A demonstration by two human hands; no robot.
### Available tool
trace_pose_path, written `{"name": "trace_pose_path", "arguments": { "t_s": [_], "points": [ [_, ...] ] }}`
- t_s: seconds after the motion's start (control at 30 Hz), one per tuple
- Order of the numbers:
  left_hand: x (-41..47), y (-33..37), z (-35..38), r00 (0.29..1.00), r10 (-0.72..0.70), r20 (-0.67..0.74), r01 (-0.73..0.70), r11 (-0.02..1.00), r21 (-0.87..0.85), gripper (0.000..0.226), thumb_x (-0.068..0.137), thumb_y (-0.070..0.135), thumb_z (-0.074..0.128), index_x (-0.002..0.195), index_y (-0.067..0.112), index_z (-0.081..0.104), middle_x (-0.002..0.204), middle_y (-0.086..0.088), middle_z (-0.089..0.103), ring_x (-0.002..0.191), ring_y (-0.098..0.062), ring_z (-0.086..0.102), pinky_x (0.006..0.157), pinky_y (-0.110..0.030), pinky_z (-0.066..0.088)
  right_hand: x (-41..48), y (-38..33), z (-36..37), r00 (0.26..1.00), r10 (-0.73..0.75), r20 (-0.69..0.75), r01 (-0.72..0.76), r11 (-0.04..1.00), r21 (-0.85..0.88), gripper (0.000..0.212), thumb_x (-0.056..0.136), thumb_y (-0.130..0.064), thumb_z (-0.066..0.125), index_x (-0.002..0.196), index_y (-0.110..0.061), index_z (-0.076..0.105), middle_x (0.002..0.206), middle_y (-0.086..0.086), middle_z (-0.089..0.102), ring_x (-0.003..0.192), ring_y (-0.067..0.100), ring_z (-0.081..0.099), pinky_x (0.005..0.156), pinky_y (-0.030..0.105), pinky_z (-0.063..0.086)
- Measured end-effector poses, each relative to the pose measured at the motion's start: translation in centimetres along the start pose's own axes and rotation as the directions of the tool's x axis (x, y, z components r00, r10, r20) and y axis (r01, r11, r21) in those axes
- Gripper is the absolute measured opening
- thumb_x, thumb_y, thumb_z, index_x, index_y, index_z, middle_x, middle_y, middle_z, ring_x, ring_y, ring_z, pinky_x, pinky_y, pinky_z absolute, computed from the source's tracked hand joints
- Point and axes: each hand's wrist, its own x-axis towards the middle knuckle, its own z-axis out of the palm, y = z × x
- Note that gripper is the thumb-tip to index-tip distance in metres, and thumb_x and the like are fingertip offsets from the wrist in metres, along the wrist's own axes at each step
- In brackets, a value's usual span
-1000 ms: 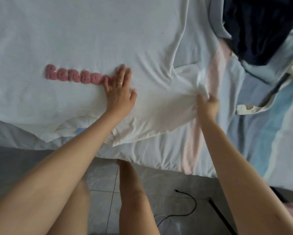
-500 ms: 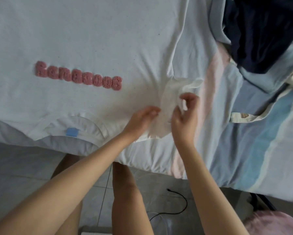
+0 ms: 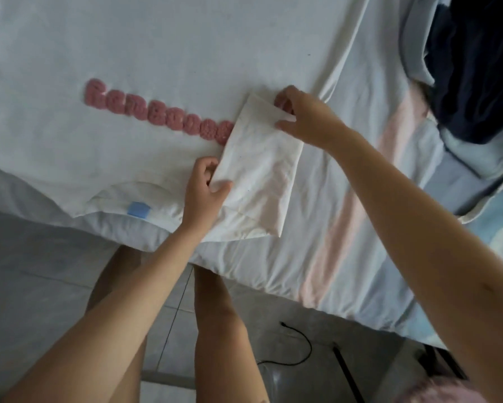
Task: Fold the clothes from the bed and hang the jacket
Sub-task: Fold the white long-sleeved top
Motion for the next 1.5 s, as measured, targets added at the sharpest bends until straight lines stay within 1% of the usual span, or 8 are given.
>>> {"name": "trace_pose_path", "arguments": {
  "t_s": [0.4, 0.57, 0.77, 1.0, 1.13, 1.27, 1.43, 1.5],
  "points": [
    [2.1, -0.1, -2.2, 0.936, 0.2, -0.289, -0.188, 0.98, 0.066, 0.009, 0.084, 0.007, 0.066, 0.091, 0.007, 0.059, 0.081, 0.016, 0.056, 0.072, -0.004, 0.054, 0.07, -0.021, 0.047, 1.2, 0.3, -1.1, 0.997, 0.037, 0.073, -0.054, 0.969, 0.242, 0.014, 0.085, -0.002, 0.055, 0.099, -0.007, 0.054, 0.092, 0.01, 0.054, 0.084, 0.018, 0.049, 0.074, 0.03, 0.039],
    [2.8, -0.4, -2.3, 0.945, 0.148, -0.293, -0.138, 0.989, 0.056, 0.02, 0.084, 0.006, 0.066, 0.101, 0.006, 0.057, 0.09, 0.011, 0.058, 0.078, 0.001, 0.056, 0.073, -0.014, 0.046, 2.3, -1.5, 0.0, 0.983, 0.178, -0.054, -0.158, 0.953, 0.259, 0.02, 0.086, -0.029, 0.062, 0.094, -0.011, 0.058, 0.073, -0.003, 0.049, 0.073, 0.014, 0.048, 0.066, 0.028, 0.037],
    [2.3, -0.5, -2.1, 0.919, 0.172, -0.354, -0.158, 0.985, 0.067, 0.009, 0.086, 0.006, 0.062, 0.094, 0.009, 0.059, 0.084, 0.018, 0.056, 0.076, 0.0, 0.055, 0.07, -0.013, 0.044, 2.7, -2.2, 0.7, 0.899, 0.437, -0.023, -0.284, 0.621, 0.73, 0.021, 0.092, -0.011, 0.055, 0.078, -0.025, 0.06, 0.074, -0.01, 0.057, 0.066, 0.007, 0.054, 0.054, 0.017, 0.046],
    [2.7, 0.2, -1.9, 0.88, 0.184, -0.438, -0.17, 0.983, 0.071, 0.008, 0.085, 0.004, 0.06, 0.091, 0.008, 0.06, 0.086, 0.008, 0.06, 0.079, -0.006, 0.057, 0.073, -0.026, 0.05, 3.0, -1.6, 1.3, 0.851, 0.506, -0.143, -0.187, 0.546, 0.817, 0.018, 0.09, -0.008, 0.056, 0.086, -0.024, 0.061, 0.079, -0.011, 0.06, 0.071, 0.006, 0.056, 0.066, 0.022, 0.049],
    [2.6, 0.3, -1.5, 0.815, 0.427, -0.391, -0.204, 0.843, 0.497, 0.031, 0.077, 0.0, 0.058, 0.107, 0.008, 0.061, 0.118, -0.009, 0.058, 0.11, -0.025, 0.053, 0.09, -0.037, 0.045, 0.9, -3.0, 4.8, 0.667, 0.167, -0.726, -0.1, 0.986, 0.135, 0.043, 0.074, -0.004, 0.052, 0.114, -0.017, 0.058, 0.116, -0.001, 0.06, 0.11, 0.018, 0.054, 0.096, 0.031, 0.036],
    [2.8, -0.8, -0.4, 0.814, 0.548, 0.192, -0.474, 0.435, 0.766, 0.062, 0.084, 0.038, 0.057, 0.136, 0.005, 0.045, 0.147, -0.011, 0.041, 0.137, -0.024, 0.035, 0.108, -0.05, 0.027, -0.5, -1.9, 8.8, 0.741, -0.661, -0.119, 0.461, 0.631, -0.624, 0.056, 0.089, -0.031, 0.044, 0.14, -0.007, 0.045, 0.143, 0.012, 0.047, 0.133, 0.028, 0.044, 0.111, 0.038, 0.025],
    [4.3, -2.5, -2.1, 0.91, 0.301, 0.285, -0.382, 0.338, 0.86, 0.107, 0.072, 0.076, 0.038, 0.152, 0.016, 0.001, 0.161, -0.001, -0.001, 0.147, -0.013, -0.001, 0.109, -0.062, -0.005, 2.7, 2.5, 3.4, 0.94, -0.204, -0.275, 0.015, 0.826, -0.564, 0.06, 0.1, -0.049, 0.021, 0.153, -0.024, 0.008, 0.161, 0.002, 0.009, 0.147, 0.025, 0.011, 0.118, 0.047, 0.003],
    [4.2, -1.6, -2.1, 0.924, 0.272, 0.269, -0.358, 0.364, 0.86, 0.107, 0.075, 0.074, 0.039, 0.152, 0.013, -0.004, 0.16, -0.004, -0.007, 0.147, -0.016, -0.007, 0.109, -0.061, -0.009, 2.6, 2.4, 1.8, 0.896, 0.022, -0.444, -0.229, 0.879, -0.418, 0.06, 0.1, -0.042, 0.02, 0.153, -0.018, 0.004, 0.161, 0.005, 0.003, 0.148, 0.024, 0.003, 0.119, 0.046, -0.002]
  ]
}}
